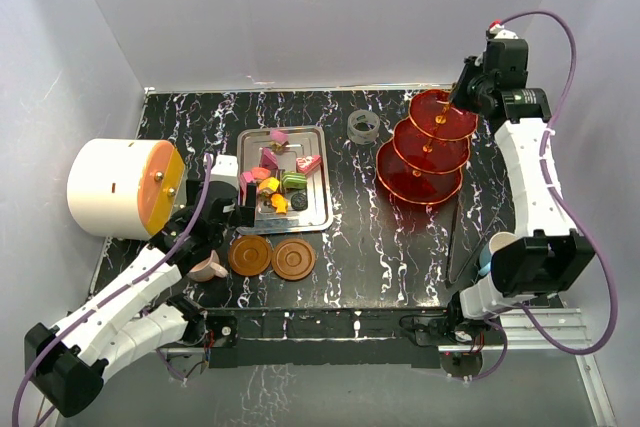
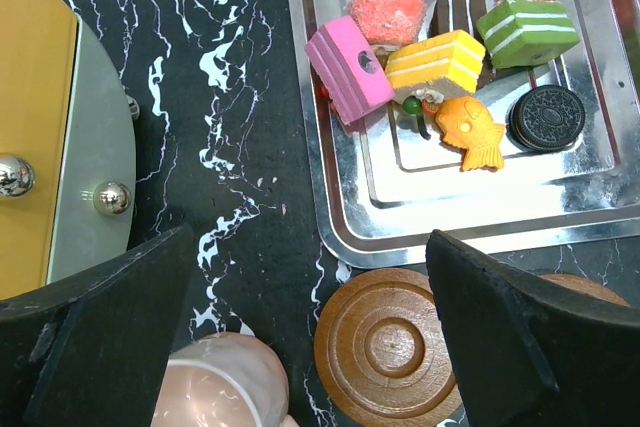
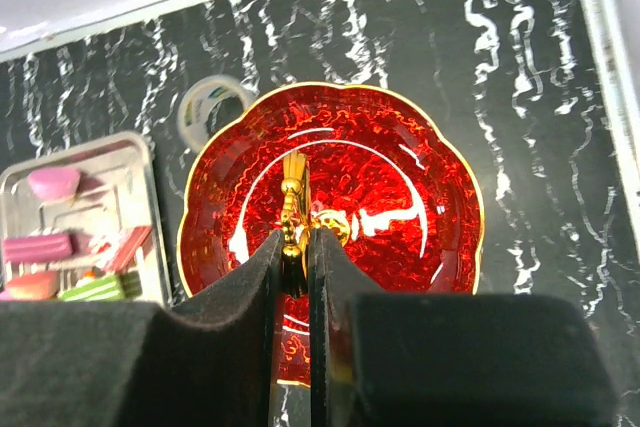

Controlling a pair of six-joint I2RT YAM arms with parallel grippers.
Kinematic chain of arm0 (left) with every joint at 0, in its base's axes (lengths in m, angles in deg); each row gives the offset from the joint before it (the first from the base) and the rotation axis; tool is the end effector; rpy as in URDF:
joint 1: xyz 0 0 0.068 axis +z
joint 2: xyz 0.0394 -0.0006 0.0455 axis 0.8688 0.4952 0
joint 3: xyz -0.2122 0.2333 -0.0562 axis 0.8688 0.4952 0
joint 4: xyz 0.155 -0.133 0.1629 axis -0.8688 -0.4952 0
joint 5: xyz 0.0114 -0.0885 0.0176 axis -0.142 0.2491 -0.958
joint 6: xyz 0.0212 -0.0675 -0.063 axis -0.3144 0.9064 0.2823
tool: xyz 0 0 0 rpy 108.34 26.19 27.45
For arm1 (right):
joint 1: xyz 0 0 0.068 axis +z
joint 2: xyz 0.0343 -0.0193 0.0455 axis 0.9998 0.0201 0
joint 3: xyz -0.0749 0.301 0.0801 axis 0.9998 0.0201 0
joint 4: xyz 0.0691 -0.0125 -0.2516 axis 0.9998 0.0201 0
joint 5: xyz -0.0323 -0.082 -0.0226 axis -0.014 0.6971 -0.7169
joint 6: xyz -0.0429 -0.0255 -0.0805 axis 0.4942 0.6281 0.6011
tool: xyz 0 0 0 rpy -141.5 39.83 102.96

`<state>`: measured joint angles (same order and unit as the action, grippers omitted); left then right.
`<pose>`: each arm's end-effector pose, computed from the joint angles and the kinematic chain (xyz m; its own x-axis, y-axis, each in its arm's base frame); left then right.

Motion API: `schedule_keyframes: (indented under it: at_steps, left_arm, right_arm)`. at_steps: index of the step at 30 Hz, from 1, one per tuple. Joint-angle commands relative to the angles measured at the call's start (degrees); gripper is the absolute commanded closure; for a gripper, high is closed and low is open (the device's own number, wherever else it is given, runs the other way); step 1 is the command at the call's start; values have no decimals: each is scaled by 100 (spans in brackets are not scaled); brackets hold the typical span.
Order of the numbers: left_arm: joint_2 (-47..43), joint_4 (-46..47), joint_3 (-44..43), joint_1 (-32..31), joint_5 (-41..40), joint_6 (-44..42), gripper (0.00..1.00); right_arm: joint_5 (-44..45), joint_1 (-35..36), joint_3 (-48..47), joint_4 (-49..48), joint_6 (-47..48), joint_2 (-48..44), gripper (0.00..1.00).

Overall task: Serve the afternoon tea
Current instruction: Move the desert table to the center of the board.

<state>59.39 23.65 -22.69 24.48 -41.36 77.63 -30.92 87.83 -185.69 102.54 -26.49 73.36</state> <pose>0.1836 -0.0778 0.2925 -0.4212 0.0847 -0.9030 0.0489 0.9963 0.0707 0.3692 -0.0059 0.4444 -0.5401 0.2851 -0.7918 0.1662 0.9585 0.2317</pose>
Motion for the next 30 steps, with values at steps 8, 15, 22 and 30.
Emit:
schedule_keyframes:
  at_steps: [8, 15, 22, 30]
  left_arm:
    - [98, 9, -46, 6, -189, -50, 1]
    - [64, 8, -41, 5, -239, -47, 1]
    - [83, 17, -44, 6, -221, -63, 1]
    - [100, 17, -46, 7, -188, -76, 1]
  right_arm:
    - [-591, 1196, 491, -671, -176, -436, 100]
    - [-330, 1700, 596, -982, 149, -297, 99]
    - [260, 1710, 714, -945, 397, -431, 94]
    - [643, 1719, 408, -925, 895, -275, 97]
